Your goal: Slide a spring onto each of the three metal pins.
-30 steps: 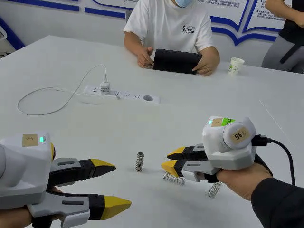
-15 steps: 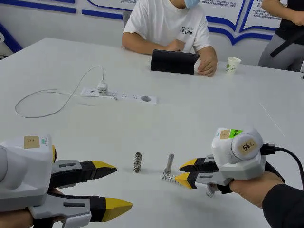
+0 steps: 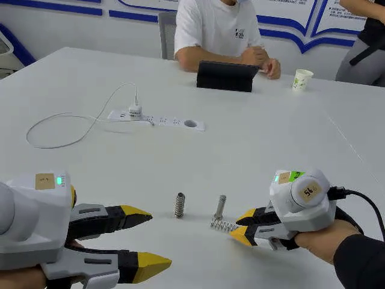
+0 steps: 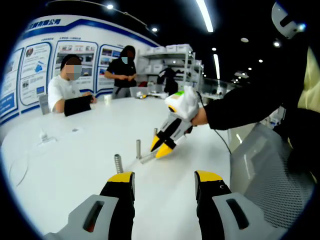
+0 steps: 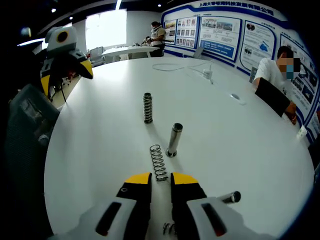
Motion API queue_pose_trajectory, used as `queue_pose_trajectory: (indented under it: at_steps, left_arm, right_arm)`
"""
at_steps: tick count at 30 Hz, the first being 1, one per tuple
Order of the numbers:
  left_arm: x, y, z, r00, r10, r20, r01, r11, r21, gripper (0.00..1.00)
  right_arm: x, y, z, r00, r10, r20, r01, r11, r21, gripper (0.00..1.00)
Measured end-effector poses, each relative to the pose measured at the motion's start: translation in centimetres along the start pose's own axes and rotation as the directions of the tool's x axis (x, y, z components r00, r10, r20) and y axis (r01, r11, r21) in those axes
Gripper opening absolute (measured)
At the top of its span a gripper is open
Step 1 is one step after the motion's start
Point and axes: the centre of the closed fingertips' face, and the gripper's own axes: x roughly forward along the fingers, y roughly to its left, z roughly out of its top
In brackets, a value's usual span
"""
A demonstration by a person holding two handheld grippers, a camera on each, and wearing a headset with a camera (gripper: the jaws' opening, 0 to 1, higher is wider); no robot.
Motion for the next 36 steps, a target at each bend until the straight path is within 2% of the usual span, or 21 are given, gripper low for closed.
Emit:
queue_pose_trajectory:
  at_steps: [20,30,36]
  left_arm:
    - [0.2,0.0,-0.4,0.9999,-0.001,-0.01,0.001,1.0,-0.008,0.48]
    - [0.7,-0.2,-0.8,0.9995,-0.022,-0.024,0.022,1.0,0.0,0.47]
    - [1.5,-0.4,-1.0,0.9983,-0.043,-0.039,0.044,0.999,0.016,0.47]
  right_arm:
    - [0.5,0.1,-0.4,0.9996,0.026,-0.014,-0.026,1.0,-0.008,0.12]
    - [-0.3,0.7,-0.3,0.9995,0.024,-0.019,-0.024,1.0,-0.009,0.11]
    - [-1.1,1.7,-0.1,0.9992,0.031,-0.024,-0.031,0.999,-0.017,0.11]
